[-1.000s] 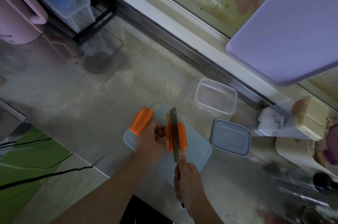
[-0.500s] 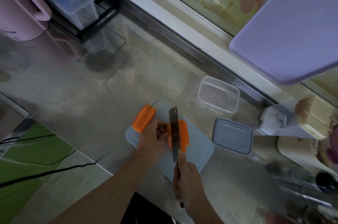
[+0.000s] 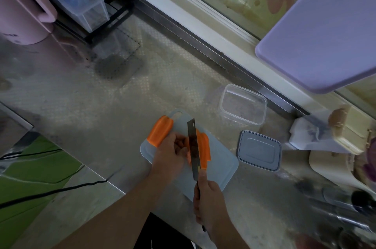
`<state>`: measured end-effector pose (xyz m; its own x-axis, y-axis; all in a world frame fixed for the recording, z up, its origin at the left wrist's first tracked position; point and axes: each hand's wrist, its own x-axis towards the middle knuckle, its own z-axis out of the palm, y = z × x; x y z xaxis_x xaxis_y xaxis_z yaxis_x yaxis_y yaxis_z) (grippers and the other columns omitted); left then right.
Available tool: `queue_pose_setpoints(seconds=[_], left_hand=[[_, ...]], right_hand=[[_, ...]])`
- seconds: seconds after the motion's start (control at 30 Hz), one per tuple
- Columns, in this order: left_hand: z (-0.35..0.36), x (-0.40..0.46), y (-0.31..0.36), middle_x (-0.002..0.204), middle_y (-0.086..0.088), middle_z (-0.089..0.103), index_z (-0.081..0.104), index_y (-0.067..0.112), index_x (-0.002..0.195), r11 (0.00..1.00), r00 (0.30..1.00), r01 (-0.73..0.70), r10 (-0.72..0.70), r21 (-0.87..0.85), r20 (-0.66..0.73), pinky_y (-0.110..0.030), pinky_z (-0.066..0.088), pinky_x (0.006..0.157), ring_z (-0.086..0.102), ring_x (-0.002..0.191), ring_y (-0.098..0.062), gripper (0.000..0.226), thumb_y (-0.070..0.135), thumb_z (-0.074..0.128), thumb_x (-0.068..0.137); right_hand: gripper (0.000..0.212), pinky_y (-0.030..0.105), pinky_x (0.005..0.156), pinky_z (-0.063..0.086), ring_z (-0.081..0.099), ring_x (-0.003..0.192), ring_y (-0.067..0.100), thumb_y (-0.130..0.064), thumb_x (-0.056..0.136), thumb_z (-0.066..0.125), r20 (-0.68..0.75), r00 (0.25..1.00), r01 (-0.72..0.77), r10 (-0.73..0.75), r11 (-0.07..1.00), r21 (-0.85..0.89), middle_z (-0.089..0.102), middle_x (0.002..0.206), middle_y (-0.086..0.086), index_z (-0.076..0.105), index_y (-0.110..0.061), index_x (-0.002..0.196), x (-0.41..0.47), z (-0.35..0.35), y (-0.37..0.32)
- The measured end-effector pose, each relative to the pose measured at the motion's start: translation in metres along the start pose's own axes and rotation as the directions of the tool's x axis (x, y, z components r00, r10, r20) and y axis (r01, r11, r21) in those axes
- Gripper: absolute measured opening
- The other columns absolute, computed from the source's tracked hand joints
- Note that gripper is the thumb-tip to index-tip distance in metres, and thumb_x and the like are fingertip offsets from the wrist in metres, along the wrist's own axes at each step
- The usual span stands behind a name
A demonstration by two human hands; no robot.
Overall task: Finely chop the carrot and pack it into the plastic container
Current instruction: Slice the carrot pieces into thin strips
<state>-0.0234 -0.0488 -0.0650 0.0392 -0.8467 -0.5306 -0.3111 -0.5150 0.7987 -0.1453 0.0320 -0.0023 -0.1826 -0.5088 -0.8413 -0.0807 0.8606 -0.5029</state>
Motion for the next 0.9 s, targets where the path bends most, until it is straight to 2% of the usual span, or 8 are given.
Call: queue_pose_setpoints(seconds=[0.1, 0.27, 0.53, 0.73, 0.9], left_hand=[[0.0008, 0.0006, -0.0018, 0.091, 0.007, 0.064, 0.060, 0.032, 0.100, 1.000, 1.000, -0.017, 0.017, -0.009, -0.009, -0.012, 0.046, 0.072, 0.059, 0.081, 0.008, 0.029, 0.004, 0.067, 0.096], [0.0016, 0.0002, -0.0018, 0.088, 0.006, 0.063, 0.060, 0.030, 0.098, 1.000, 1.000, -0.018, 0.017, -0.021, -0.019, -0.007, 0.045, 0.071, 0.058, 0.078, 0.008, 0.030, 0.000, 0.064, 0.097], [0.0021, 0.0002, -0.0026, 0.089, 0.006, 0.064, 0.061, 0.032, 0.100, 0.999, 1.000, 0.006, -0.007, -0.038, -0.013, -0.020, 0.049, 0.077, 0.061, 0.080, 0.000, 0.027, 0.005, 0.066, 0.097], [0.0023, -0.0003, -0.0002, 0.091, 0.006, 0.065, 0.060, 0.032, 0.100, 1.000, 1.000, 0.018, -0.018, -0.010, -0.015, -0.015, 0.044, 0.074, 0.062, 0.084, -0.007, 0.023, 0.010, 0.070, 0.097], [0.0023, -0.0011, 0.0031, 0.091, 0.008, 0.064, 0.059, 0.032, 0.099, 1.000, 1.000, 0.012, -0.012, 0.006, -0.029, -0.010, 0.042, 0.070, 0.061, 0.083, -0.003, 0.024, 0.010, 0.070, 0.097]], right_hand=[[0.056, 0.021, 0.042, 0.023, 0.027, 0.041, 0.012, -0.059, 0.103, 0.038, 0.004, 1.000, 0.003, -0.003, 1.000, 0.017, 0.032, 0.052, -0.001, 0.039, -0.021, 0.061, -0.0007, 0.0002, 0.0007], [0.059, 0.022, 0.043, 0.023, 0.027, 0.040, 0.013, -0.059, 0.102, 0.039, 0.006, 1.000, 0.016, -0.016, 1.000, 0.014, 0.029, 0.053, 0.003, 0.037, -0.021, 0.057, -0.0004, -0.0013, 0.0031], [0.054, 0.023, 0.045, 0.026, 0.031, 0.041, 0.010, -0.057, 0.104, 0.037, -0.017, 1.000, 0.009, -0.009, 1.000, -0.028, 0.036, 0.053, -0.003, 0.045, -0.019, 0.066, 0.0017, -0.0003, 0.0047], [0.056, 0.024, 0.047, 0.027, 0.033, 0.041, 0.010, -0.061, 0.102, 0.037, -0.041, 0.999, 0.004, -0.006, 0.999, -0.040, 0.038, 0.050, -0.006, 0.046, -0.020, 0.065, 0.0063, 0.0009, 0.0076], [0.055, 0.025, 0.049, 0.027, 0.032, 0.044, 0.011, -0.063, 0.101, 0.036, -0.073, 0.997, 0.010, -0.016, 0.997, -0.073, 0.036, 0.051, -0.007, 0.045, -0.021, 0.066, 0.0062, 0.0060, 0.0058]])
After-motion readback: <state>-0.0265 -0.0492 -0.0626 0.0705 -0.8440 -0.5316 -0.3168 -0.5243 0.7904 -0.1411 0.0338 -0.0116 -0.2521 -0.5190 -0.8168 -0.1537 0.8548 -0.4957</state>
